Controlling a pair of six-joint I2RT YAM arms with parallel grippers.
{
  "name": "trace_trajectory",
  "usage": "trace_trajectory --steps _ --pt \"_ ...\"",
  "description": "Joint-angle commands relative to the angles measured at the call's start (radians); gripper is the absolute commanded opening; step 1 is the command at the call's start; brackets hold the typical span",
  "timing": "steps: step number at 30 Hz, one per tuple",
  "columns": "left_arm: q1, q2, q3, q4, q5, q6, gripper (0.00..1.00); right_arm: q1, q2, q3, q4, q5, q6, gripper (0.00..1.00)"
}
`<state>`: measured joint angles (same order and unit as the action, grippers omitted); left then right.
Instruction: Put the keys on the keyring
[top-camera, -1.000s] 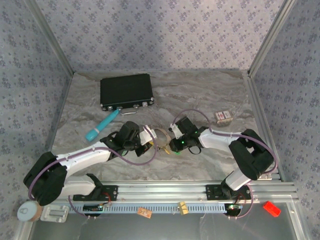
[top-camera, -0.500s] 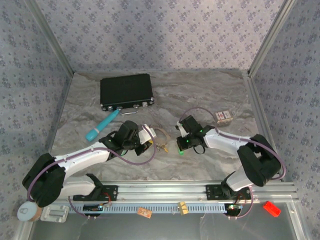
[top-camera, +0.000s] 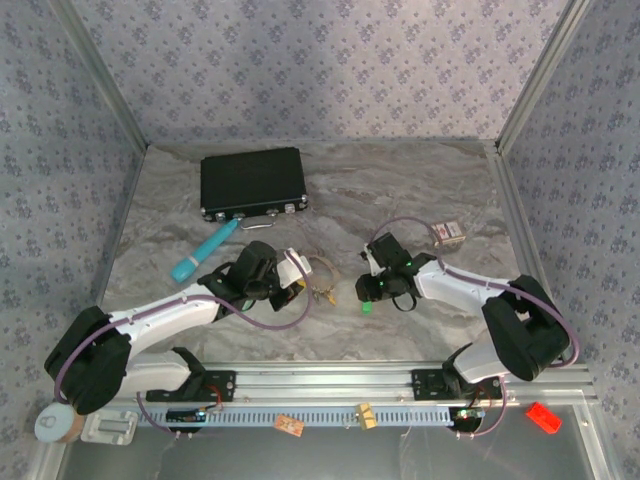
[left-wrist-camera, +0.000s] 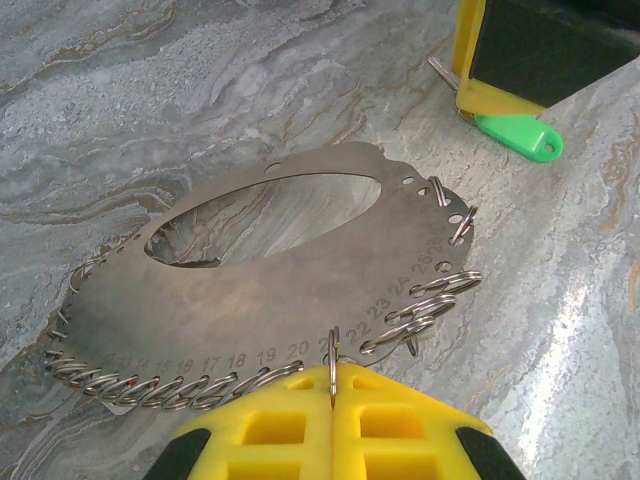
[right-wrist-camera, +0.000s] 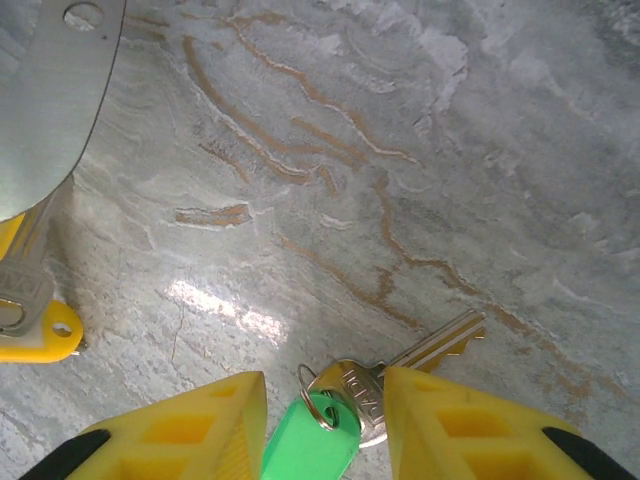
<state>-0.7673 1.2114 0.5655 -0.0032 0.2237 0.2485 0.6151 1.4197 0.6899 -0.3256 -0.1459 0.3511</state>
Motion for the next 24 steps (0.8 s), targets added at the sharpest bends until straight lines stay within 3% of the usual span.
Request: trace_trajectory --steps 1,14,24 --pt "0.005 -0.015 -0.006 0.023 0.012 -0.008 0.0 -0.006 -0.014 0.002 -0.014 -0.009 0.022 0.37" --pt "0.004 -0.016 -0.006 0.022 0.013 -0.005 0.0 -0.005 0.059 0.026 -0.021 -0.047 -0.015 0.31" --pt "0.005 -0.016 -0.006 0.022 0.014 -0.003 0.0 -0.004 0.064 0.031 -0.028 -0.041 -0.019 0.2"
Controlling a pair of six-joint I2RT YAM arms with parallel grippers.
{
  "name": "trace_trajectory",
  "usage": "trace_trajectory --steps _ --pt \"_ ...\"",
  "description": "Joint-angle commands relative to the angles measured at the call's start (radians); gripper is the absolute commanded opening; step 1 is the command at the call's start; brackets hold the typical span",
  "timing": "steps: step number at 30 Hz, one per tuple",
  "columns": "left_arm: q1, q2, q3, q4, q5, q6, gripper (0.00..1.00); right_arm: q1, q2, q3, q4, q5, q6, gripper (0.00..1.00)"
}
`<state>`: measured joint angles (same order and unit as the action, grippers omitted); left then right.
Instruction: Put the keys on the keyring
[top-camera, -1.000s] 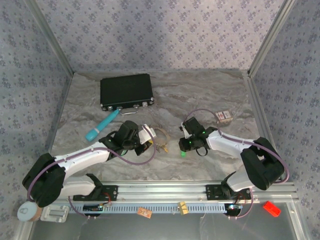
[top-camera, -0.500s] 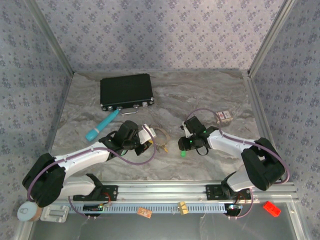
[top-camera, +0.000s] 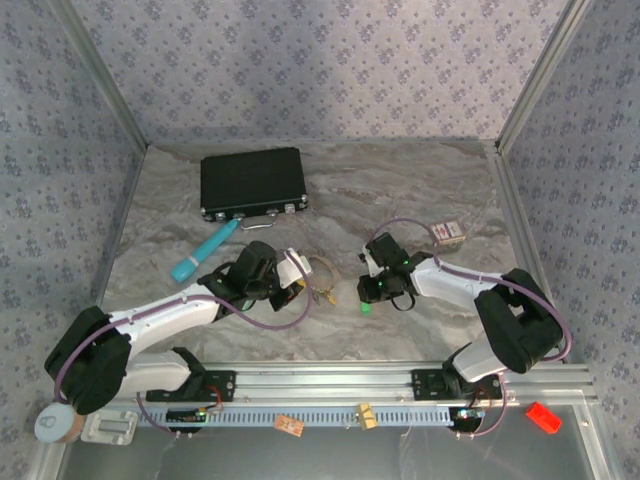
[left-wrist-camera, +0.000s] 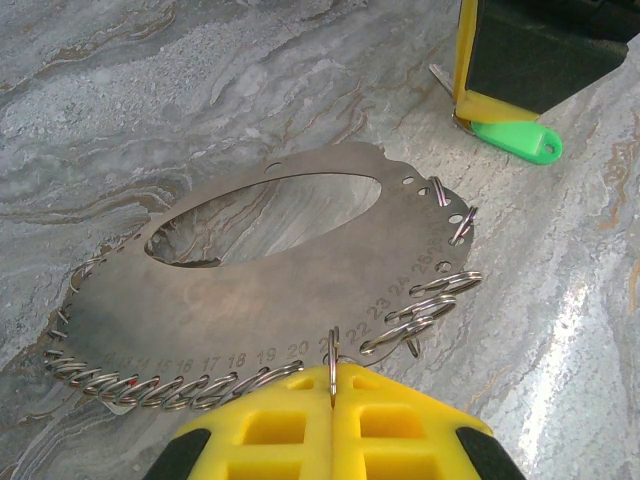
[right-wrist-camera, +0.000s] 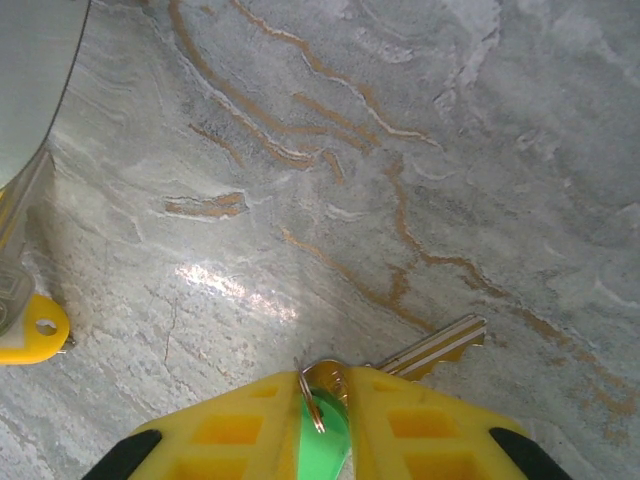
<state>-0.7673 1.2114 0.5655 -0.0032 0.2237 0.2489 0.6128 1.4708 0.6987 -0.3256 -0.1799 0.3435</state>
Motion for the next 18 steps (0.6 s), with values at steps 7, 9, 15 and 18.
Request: trace_trajectory --steps 7,9,15,18 --pt "0.005 -0.018 -0.006 0.019 0.014 -0.004 0.0 0.002 0.009 0.03 -0.038 0.008 -0.017 0.14" --pt "0.005 -0.02 -0.007 0.016 0.013 -0.004 0.0 0.003 0.005 0.033 -0.043 0.015 -0.017 0.1" --pt "0.005 -0.02 -0.008 0.019 0.012 -0.002 0.0 0.007 -0.017 0.035 -0.055 0.026 -0.017 0.03" --pt "0.004 -0.018 -0.007 0.019 0.012 -0.003 0.0 0.008 -0.011 0.039 -0.052 0.026 -0.018 0.03"
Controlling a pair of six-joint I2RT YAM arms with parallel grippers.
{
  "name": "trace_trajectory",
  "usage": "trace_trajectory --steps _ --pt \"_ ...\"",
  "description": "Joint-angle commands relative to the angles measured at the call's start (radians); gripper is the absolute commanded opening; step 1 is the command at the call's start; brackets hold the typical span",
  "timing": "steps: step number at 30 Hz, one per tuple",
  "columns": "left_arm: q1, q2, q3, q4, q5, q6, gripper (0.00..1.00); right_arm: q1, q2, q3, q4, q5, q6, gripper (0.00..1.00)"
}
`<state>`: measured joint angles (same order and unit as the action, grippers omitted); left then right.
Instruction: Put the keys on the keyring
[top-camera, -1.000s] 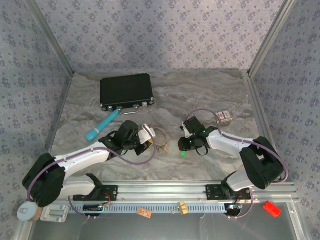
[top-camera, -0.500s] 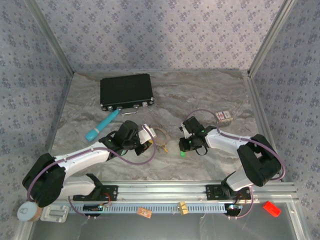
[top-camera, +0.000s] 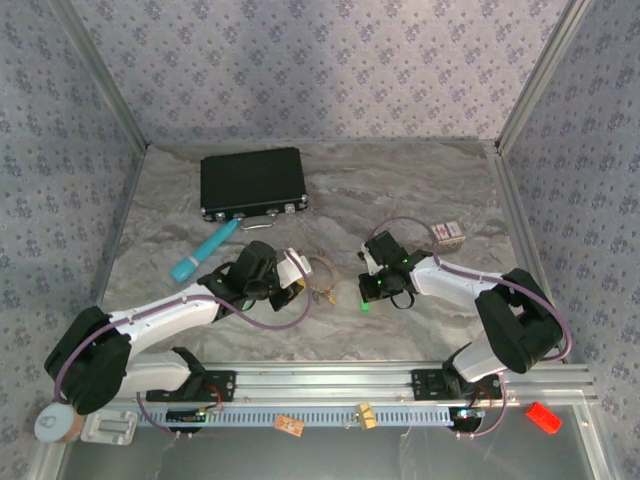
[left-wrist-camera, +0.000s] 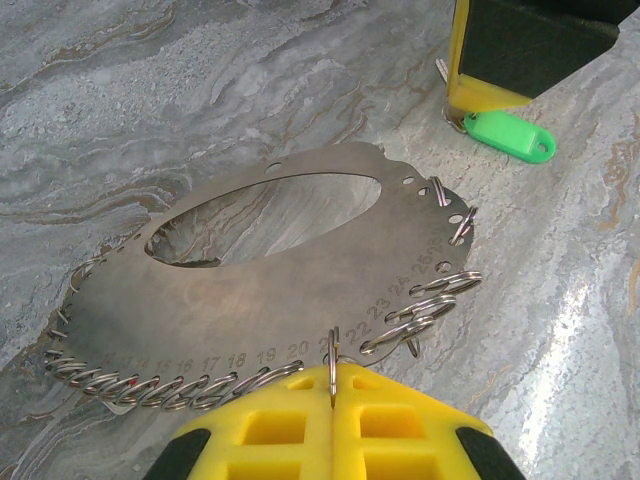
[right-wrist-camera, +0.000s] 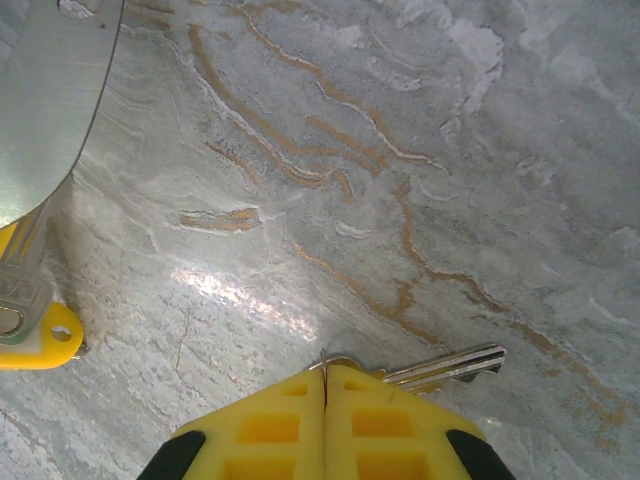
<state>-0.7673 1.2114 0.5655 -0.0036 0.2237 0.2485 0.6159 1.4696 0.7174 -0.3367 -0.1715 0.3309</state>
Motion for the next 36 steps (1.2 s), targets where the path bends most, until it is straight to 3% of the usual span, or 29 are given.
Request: trace_trajectory --steps 1,12,30,36 --pt "0.004 -0.019 -0.007 0.019 0.012 -0.002 0.0 0.006 -0.005 0.023 -0.041 0.016 -0.006 0.05" --pt "0.004 -0.02 -0.008 0.017 0.011 -0.002 0.0 0.018 0.043 0.044 -0.027 0.007 -0.006 0.17" --pt "0.004 -0.027 -0.007 0.014 0.011 -0.001 0.0 0.018 0.028 0.044 -0.034 0.015 -0.014 0.0" --pt "0.005 -0.042 0.003 0.007 0.012 -0.036 0.0 0.037 -0.108 -0.004 0.03 0.025 -0.075 0.0"
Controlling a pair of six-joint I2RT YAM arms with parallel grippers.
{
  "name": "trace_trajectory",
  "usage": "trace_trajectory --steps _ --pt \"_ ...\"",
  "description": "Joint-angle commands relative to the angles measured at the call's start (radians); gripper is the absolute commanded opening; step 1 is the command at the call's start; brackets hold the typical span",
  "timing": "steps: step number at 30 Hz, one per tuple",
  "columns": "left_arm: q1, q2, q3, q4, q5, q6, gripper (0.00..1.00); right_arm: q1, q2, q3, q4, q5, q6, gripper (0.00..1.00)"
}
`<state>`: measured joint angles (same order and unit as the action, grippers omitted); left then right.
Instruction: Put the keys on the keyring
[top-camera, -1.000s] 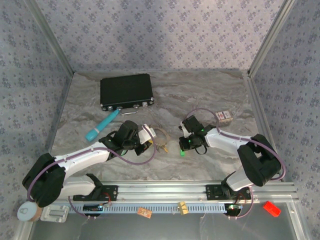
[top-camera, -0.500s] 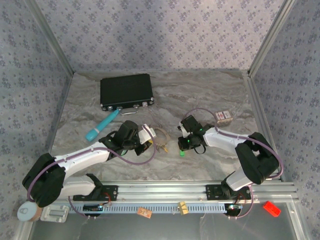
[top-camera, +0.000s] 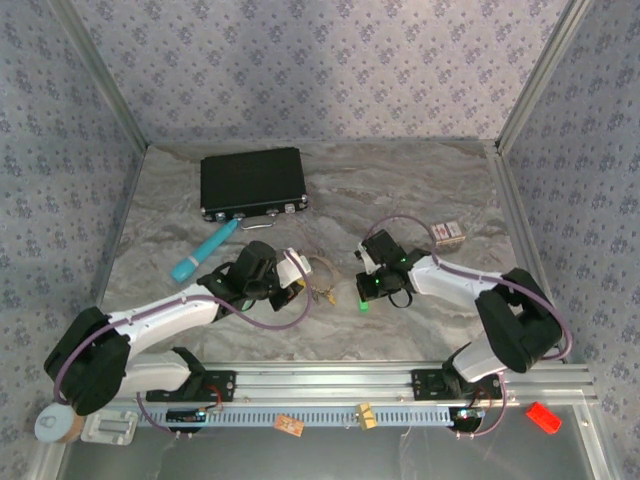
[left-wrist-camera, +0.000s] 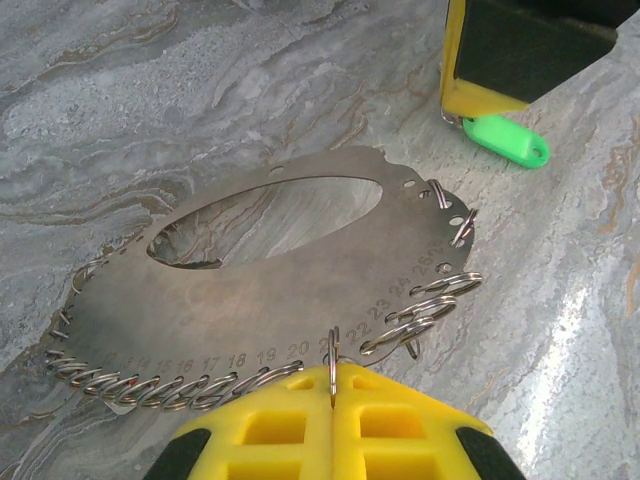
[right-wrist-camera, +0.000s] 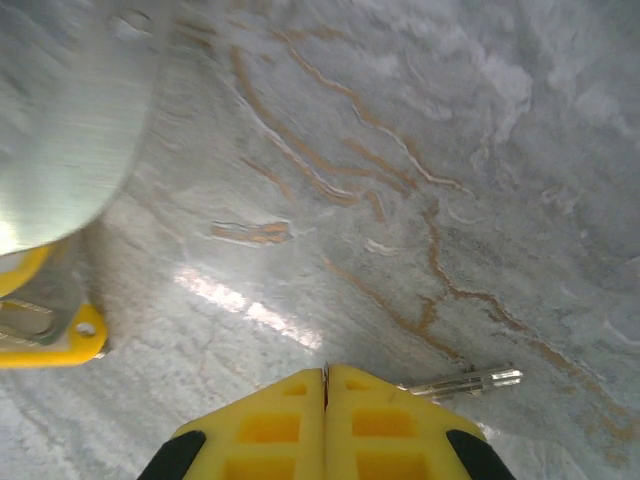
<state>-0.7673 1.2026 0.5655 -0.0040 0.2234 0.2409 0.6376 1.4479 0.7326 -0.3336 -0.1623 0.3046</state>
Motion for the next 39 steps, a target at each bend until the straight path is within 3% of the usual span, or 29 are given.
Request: trace_trajectory --steps 1,6,13,21,30,39 --pt "0.004 -0.036 0.008 0.004 0.017 -0.044 0.0 0.017 -0.121 -0.033 0.052 0.011 -0.071 0.0" --pt "0.005 -0.04 0.037 0.0 0.047 -0.13 0.0 0.035 -0.271 -0.066 0.122 -0.039 -0.204 0.0" --pt "0.003 -0.034 0.079 -0.043 0.074 -0.16 0.0 0.038 -0.335 -0.034 0.129 -0.224 -0.35 0.0" --pt "0.001 -0.036 0.09 -0.07 0.114 -0.138 0.0 0.056 -0.235 0.095 0.068 -0.351 -0.439 0.0" --pt "-0.001 -0.045 0.061 -0.035 0.152 -0.121 0.0 0.124 -0.105 0.217 0.017 -0.349 -0.466 0.0" --pt "-0.004 -0.089 0.009 0.015 0.167 -0.074 0.0 0.142 -0.03 0.233 0.025 -0.35 -0.437 0.0"
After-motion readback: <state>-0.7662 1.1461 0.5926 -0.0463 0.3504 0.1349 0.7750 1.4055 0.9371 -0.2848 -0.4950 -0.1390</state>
